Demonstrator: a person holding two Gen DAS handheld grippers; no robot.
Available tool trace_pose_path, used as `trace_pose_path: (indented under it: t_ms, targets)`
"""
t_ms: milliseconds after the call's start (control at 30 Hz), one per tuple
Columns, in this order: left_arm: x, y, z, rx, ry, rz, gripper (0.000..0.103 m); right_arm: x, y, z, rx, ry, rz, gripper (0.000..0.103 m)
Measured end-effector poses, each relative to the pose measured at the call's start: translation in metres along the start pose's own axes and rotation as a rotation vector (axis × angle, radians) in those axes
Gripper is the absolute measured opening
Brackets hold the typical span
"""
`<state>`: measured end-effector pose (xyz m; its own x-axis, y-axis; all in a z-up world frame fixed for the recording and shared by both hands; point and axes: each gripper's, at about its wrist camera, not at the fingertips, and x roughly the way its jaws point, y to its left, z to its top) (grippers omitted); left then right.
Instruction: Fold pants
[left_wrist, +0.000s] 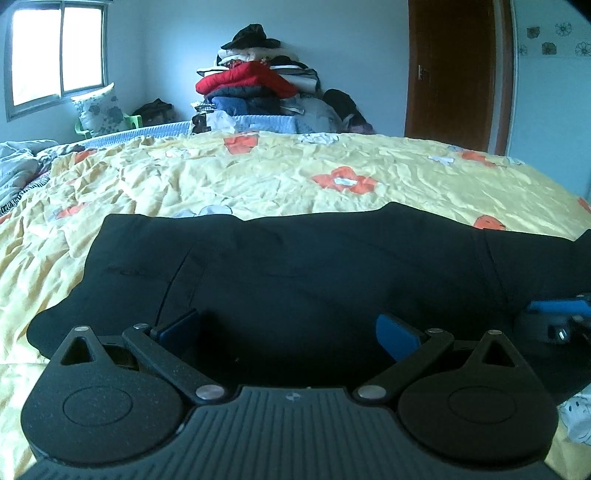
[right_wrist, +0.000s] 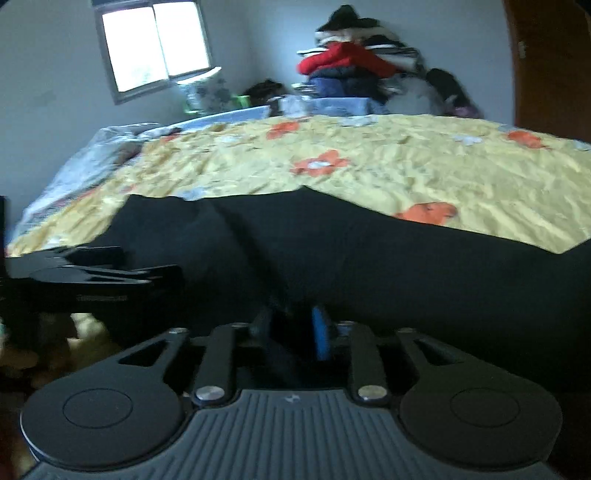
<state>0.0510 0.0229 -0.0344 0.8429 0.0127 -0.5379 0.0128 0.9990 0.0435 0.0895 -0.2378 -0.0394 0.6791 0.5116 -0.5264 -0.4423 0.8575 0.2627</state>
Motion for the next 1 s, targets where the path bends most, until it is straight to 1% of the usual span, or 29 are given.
trace_pose_path:
  t_ms: [67,133,167,233,333,367,533,567,600,667,733,767,800,833,867,900,933,967,1000]
  targets:
    - [0.001,-0.001,0.0,0.001,0.004,-0.001,0.103,-0.009,0.003,-0.001,-0.02,0.002,0.079,0.06]
    - [0.002,-0.001,0.0,0.002,0.005,0.0,0.103,-0.022,0.001,0.002,-0.047,-0.037,0.121,0.06]
    - [0.002,-0.002,0.0,0.004,0.008,-0.001,0.103,-0.028,-0.001,0.005,-0.046,-0.061,0.111,0.06]
    - [0.003,-0.002,0.001,0.009,0.013,-0.002,0.103,-0.035,-0.011,0.015,-0.021,-0.099,0.031,0.06]
    - [0.003,-0.002,0.001,0.009,0.014,-0.002,0.103,-0.028,-0.024,0.027,0.009,-0.087,-0.136,0.06]
    - [0.003,-0.002,0.001,0.008,0.013,-0.002,0.103,-0.021,-0.025,0.029,0.0,-0.073,-0.174,0.06]
    - [0.005,-0.002,0.0,0.007,0.018,-0.009,0.103,0.012,0.002,0.036,-0.182,-0.043,-0.274,0.06]
    - [0.005,-0.002,0.0,0.007,0.019,-0.01,0.103,0.017,0.002,0.037,-0.181,-0.042,-0.277,0.061]
    - [0.005,-0.002,0.0,0.006,0.019,-0.011,0.103,0.022,-0.001,0.037,-0.157,-0.039,-0.269,0.07]
    - [0.005,-0.001,0.0,0.004,0.019,-0.013,0.103,0.03,-0.014,0.036,-0.065,-0.015,-0.238,0.079]
    - [0.005,0.0,0.0,0.001,0.019,-0.016,0.103,0.034,-0.024,0.03,0.005,0.044,-0.171,0.079]
    - [0.004,0.0,0.0,0.001,0.017,-0.017,0.103,0.03,-0.022,0.026,-0.005,0.027,-0.164,0.079]
    - [0.004,0.001,0.0,-0.003,0.012,-0.024,0.102,0.021,-0.02,0.023,-0.015,-0.014,-0.183,0.079]
    - [0.001,0.002,0.001,-0.005,0.0,-0.041,0.101,0.009,-0.019,0.02,-0.019,-0.059,-0.209,0.079]
    - [-0.002,0.004,0.001,-0.013,-0.018,-0.075,0.101,-0.005,-0.019,0.018,-0.019,-0.109,-0.242,0.079]
    - [-0.006,0.005,0.002,-0.034,-0.031,-0.118,0.101,-0.016,-0.021,0.015,-0.02,-0.148,-0.28,0.083]
    - [-0.009,0.006,0.005,-0.072,-0.036,-0.186,0.101,-0.027,-0.022,0.013,-0.029,-0.176,-0.326,0.085]
    - [-0.01,0.006,0.009,-0.112,-0.029,-0.256,0.102,-0.035,-0.024,0.011,-0.045,-0.188,-0.372,0.091]
    - [-0.009,0.004,0.014,-0.15,-0.005,-0.336,0.102,-0.04,-0.028,0.009,-0.06,-0.186,-0.411,0.094]
